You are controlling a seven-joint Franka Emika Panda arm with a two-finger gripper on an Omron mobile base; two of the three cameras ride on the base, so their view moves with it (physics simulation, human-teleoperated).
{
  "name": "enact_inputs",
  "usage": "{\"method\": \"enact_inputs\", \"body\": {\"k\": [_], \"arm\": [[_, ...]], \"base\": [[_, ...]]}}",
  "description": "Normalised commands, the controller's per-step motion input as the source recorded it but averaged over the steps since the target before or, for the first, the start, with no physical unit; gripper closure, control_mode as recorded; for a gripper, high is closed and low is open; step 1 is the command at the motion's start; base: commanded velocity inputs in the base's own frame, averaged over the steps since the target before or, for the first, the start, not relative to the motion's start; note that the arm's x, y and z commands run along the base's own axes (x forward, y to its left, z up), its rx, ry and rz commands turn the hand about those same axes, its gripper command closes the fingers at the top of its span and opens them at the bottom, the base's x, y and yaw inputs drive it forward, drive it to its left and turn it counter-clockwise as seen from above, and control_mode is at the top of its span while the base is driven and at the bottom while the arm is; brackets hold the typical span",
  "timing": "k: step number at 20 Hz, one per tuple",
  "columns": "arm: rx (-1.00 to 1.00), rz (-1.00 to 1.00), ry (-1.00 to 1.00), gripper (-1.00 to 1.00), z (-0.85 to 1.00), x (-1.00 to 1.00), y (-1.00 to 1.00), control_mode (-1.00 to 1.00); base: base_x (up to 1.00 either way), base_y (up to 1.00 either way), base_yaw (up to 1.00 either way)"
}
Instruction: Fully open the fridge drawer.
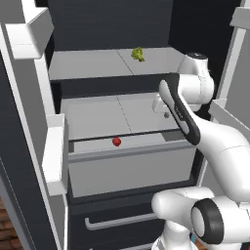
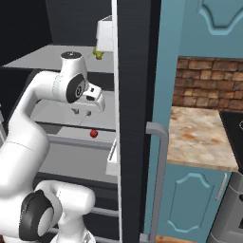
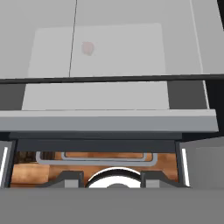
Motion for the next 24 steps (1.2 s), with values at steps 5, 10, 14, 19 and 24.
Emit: {"method": "enact_inputs", "body": {"k": [5,10,14,19,24], "arm": [[0.0,0.0,0.0,-1.0,-0.05,-0.13,0.0,-1.0],[-0.05,0.0,0.0,-1.0,-0.37,-0.06,0.0,-1.0],[-0.01,0.0,-0.03,-1.0,-0.09,-0.07,0.0,1.0],[0.0,0.0,0.0,-1.0,0.0,0.0,0.0,1.0],[0.0,0.0,0.0,-1.0,0.0,0.0,0.0,1.0]], "base": [[0.0,0.0,0.0],[0.0,0.0,0.0],[-0.05,0.05,0.0],[-0.05,0.39,0.0],[0.0,0.44,0.0]]}}
